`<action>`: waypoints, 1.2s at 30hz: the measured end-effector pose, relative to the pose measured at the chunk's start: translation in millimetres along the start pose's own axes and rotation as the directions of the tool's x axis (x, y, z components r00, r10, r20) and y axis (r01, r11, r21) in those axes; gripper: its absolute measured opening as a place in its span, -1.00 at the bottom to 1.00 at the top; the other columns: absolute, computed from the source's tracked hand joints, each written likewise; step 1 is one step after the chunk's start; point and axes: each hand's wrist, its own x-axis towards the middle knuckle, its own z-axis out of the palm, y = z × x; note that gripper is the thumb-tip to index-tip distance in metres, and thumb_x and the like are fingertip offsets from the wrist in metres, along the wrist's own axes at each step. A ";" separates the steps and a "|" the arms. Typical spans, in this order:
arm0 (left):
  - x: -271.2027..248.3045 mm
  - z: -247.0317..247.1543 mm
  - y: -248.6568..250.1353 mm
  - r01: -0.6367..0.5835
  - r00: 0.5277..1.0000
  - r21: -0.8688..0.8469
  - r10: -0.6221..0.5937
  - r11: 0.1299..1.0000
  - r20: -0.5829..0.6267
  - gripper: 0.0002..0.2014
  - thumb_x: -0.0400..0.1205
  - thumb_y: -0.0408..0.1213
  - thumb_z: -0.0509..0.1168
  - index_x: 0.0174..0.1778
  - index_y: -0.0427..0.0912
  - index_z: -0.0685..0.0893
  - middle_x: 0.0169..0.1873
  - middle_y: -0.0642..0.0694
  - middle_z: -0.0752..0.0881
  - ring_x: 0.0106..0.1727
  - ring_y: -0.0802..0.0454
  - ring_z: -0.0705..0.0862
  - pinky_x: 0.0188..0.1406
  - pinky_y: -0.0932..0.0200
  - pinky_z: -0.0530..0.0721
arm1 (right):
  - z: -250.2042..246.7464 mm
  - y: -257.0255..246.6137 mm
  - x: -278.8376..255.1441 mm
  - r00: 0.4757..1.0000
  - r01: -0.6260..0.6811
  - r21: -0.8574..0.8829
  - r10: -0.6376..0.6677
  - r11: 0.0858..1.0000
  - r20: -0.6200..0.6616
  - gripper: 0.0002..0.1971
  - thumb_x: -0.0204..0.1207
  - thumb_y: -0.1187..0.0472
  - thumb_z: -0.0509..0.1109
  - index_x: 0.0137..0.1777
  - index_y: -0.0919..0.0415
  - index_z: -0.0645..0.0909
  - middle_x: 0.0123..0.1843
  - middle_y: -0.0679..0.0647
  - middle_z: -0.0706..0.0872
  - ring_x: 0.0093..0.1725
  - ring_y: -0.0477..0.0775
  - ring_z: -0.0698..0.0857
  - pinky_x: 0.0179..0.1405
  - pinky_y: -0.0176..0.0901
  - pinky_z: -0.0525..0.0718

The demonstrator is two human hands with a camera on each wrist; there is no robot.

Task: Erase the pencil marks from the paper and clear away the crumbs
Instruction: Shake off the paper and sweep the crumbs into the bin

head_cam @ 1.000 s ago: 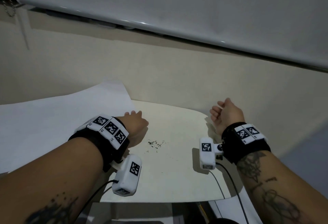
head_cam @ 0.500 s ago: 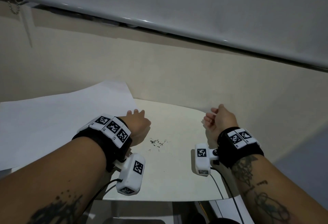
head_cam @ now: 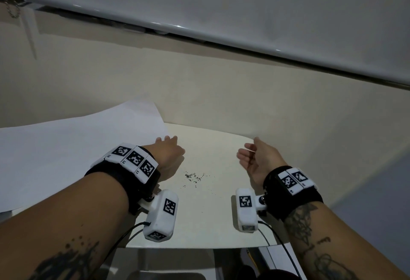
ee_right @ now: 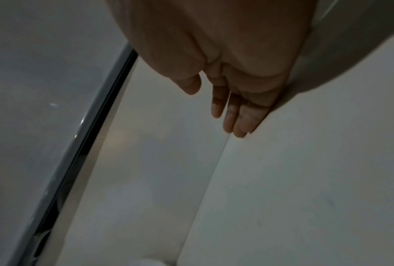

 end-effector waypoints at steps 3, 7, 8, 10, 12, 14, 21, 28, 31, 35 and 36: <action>-2.3 -3.8 1.1 0.001 1.000 0.029 -0.002 1.000 0.008 -0.63 0.82 -0.14 -0.06 0.36 -0.26 0.50 0.36 -0.21 0.40 0.21 -0.17 0.42 0.32 0.04 0.41 | 5.0 12.9 -29.0 0.958 -0.140 -0.066 0.152 0.988 0.243 -0.55 0.77 -0.11 0.07 0.00 0.28 0.55 -0.15 0.27 0.75 -0.20 0.23 0.80 -0.43 -0.12 0.74; -4.5 -7.5 -4.8 -0.078 0.996 0.071 0.075 0.994 0.038 -0.66 0.81 -0.12 0.00 0.27 -0.28 0.52 0.31 -0.17 0.45 0.39 -0.22 0.47 0.48 -0.01 0.36 | -2.7 9.3 -45.1 0.974 -0.071 0.179 0.030 0.981 0.225 -0.59 0.77 -0.09 0.10 0.04 0.25 0.57 -0.17 0.28 0.76 -0.28 0.19 0.80 -0.47 -0.05 0.78; -3.6 -7.0 -7.6 -0.077 0.997 0.077 0.075 0.994 0.031 -0.67 0.81 -0.12 0.01 0.21 -0.28 0.53 0.27 -0.16 0.47 0.33 -0.18 0.50 0.45 0.01 0.38 | -8.3 6.9 -43.1 0.989 -0.005 0.218 -0.027 0.976 0.146 -0.60 0.77 -0.09 0.10 0.04 0.24 0.58 -0.09 0.28 0.75 -0.20 0.17 0.80 -0.38 -0.07 0.77; -4.6 -7.2 -9.8 -0.053 0.998 0.061 0.052 0.997 0.019 -0.68 0.81 -0.12 0.01 0.16 -0.30 0.54 0.22 -0.13 0.49 0.28 -0.14 0.54 0.41 0.04 0.39 | -16.8 7.4 -40.6 0.997 0.064 0.185 -0.070 0.981 0.025 -0.60 0.77 -0.09 0.09 0.05 0.23 0.59 0.09 0.27 0.73 -0.03 0.15 0.75 -0.07 -0.04 0.71; -9.1 -12.1 -6.1 -0.030 0.999 0.032 0.030 0.999 0.019 -0.65 0.81 -0.12 0.01 0.28 -0.32 0.52 0.31 -0.11 0.49 0.40 -0.18 0.52 0.43 0.05 0.36 | -17.2 17.9 -45.3 0.999 0.033 0.153 -0.037 0.988 0.027 -0.60 0.78 -0.07 0.08 0.03 0.23 0.59 0.17 0.27 0.69 0.03 0.14 0.71 0.05 -0.07 0.62; -15.5 -17.6 0.3 0.013 1.000 -0.043 -0.012 0.999 0.023 -0.57 0.82 -0.14 0.01 0.52 -0.33 0.39 0.53 -0.10 0.40 0.58 -0.19 0.37 0.49 0.13 0.24 | -10.9 32.2 -58.0 0.982 -0.075 0.153 0.046 0.985 0.185 -0.58 0.78 -0.08 0.07 0.11 0.27 0.58 0.21 0.33 0.70 0.04 0.21 0.73 0.03 -0.04 0.63; -24.8 -33.5 -0.9 0.164 0.976 -0.716 -0.219 0.679 0.017 -0.49 0.81 -0.24 0.10 0.70 -0.22 0.18 0.69 -0.17 0.19 0.68 -0.09 0.20 0.57 0.13 0.18 | -20.5 40.8 -70.3 0.991 0.109 0.227 -0.125 0.968 0.057 -0.62 0.75 -0.08 0.15 0.10 0.22 0.62 0.00 0.20 0.79 -0.03 0.13 0.77 0.00 -0.03 0.70; -29.0 -35.6 3.8 0.121 0.948 -0.878 -0.315 0.464 -0.036 -0.57 0.79 -0.27 0.12 0.60 -0.28 0.37 0.69 -0.18 0.17 0.66 -0.05 0.26 0.51 0.19 0.24 | -11.5 53.9 -85.0 0.976 -0.018 0.128 -0.010 0.992 0.216 -0.61 0.77 -0.05 0.12 0.09 0.26 0.62 0.10 0.30 0.76 -0.01 0.18 0.77 -0.02 -0.06 0.68; -37.4 -29.3 15.4 0.077 0.929 -0.849 -0.347 0.523 -0.129 -0.59 0.79 -0.22 0.13 0.54 -0.28 0.42 0.69 -0.15 0.19 0.66 0.00 0.26 0.48 0.27 0.17 | -7.0 41.3 -93.5 0.975 0.066 0.304 -0.127 0.950 0.184 -0.63 0.75 -0.06 0.16 0.07 0.23 0.63 -0.08 0.22 0.77 -0.17 0.12 0.75 -0.08 -0.05 0.71; -51.4 -21.1 34.8 0.000 0.983 -0.996 -0.184 0.093 -0.017 -0.74 0.76 -0.11 0.20 0.26 -0.14 0.61 0.31 -0.19 0.65 0.22 -0.06 0.62 0.20 0.07 0.58 | 12.2 22.9 -116.0 0.935 0.128 0.449 -0.259 0.884 0.243 -0.68 0.73 0.00 0.20 0.01 0.25 0.61 -0.32 0.17 0.74 -0.43 0.02 0.66 -0.43 -0.23 0.67; -58.5 -20.3 43.3 0.034 0.983 -0.996 -0.177 -0.084 0.048 -0.72 0.76 -0.06 0.20 0.21 -0.17 0.64 0.09 -0.19 0.71 -0.02 -0.04 0.65 -0.04 0.11 0.61 | 21.9 22.9 -124.8 0.916 0.093 0.461 -0.257 0.882 0.307 -0.68 0.72 0.00 0.19 -0.01 0.26 0.61 -0.34 0.18 0.73 -0.45 0.03 0.65 -0.45 -0.23 0.66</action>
